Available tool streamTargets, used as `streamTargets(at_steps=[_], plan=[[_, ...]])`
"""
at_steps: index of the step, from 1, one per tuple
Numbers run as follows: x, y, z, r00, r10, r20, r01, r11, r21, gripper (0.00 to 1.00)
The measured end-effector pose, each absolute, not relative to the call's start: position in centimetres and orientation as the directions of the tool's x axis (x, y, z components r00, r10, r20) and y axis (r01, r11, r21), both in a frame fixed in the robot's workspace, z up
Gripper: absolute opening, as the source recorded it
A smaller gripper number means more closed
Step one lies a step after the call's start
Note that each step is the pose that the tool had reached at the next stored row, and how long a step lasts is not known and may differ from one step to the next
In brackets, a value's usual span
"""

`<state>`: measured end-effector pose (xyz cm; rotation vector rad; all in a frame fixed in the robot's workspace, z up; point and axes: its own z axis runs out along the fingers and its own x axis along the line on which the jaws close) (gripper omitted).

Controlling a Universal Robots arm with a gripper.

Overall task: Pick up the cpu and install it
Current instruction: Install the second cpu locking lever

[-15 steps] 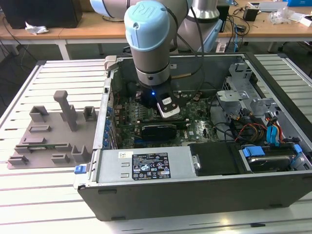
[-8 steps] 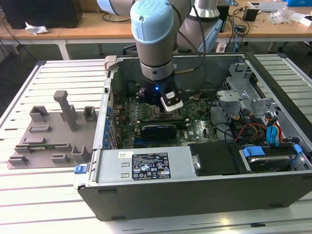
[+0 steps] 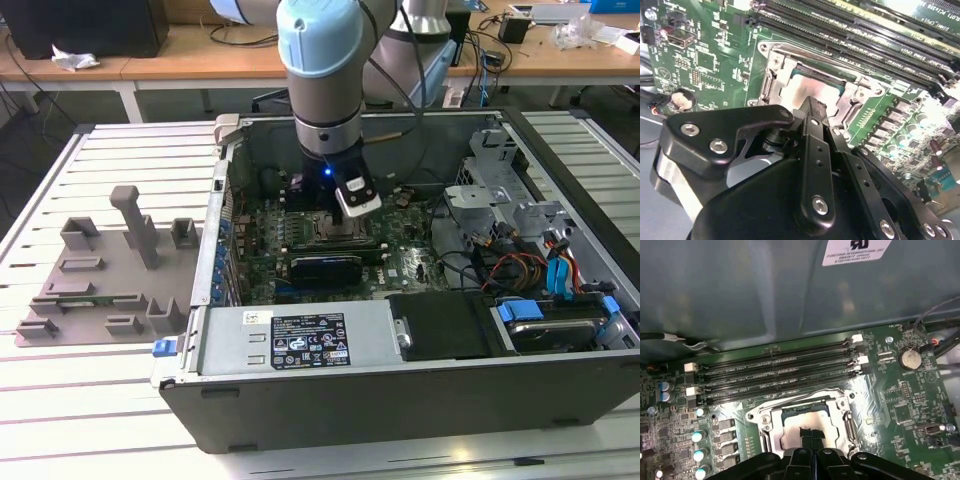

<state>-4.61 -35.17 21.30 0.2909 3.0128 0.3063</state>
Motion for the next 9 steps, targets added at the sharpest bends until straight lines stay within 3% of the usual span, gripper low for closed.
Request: streamTargets(at_steps=[9], plan=[[-4.59, -35.09, 22.65, -0.977, 0.197, -0.083, 0.179, 0.965, 0.19, 0.11]])
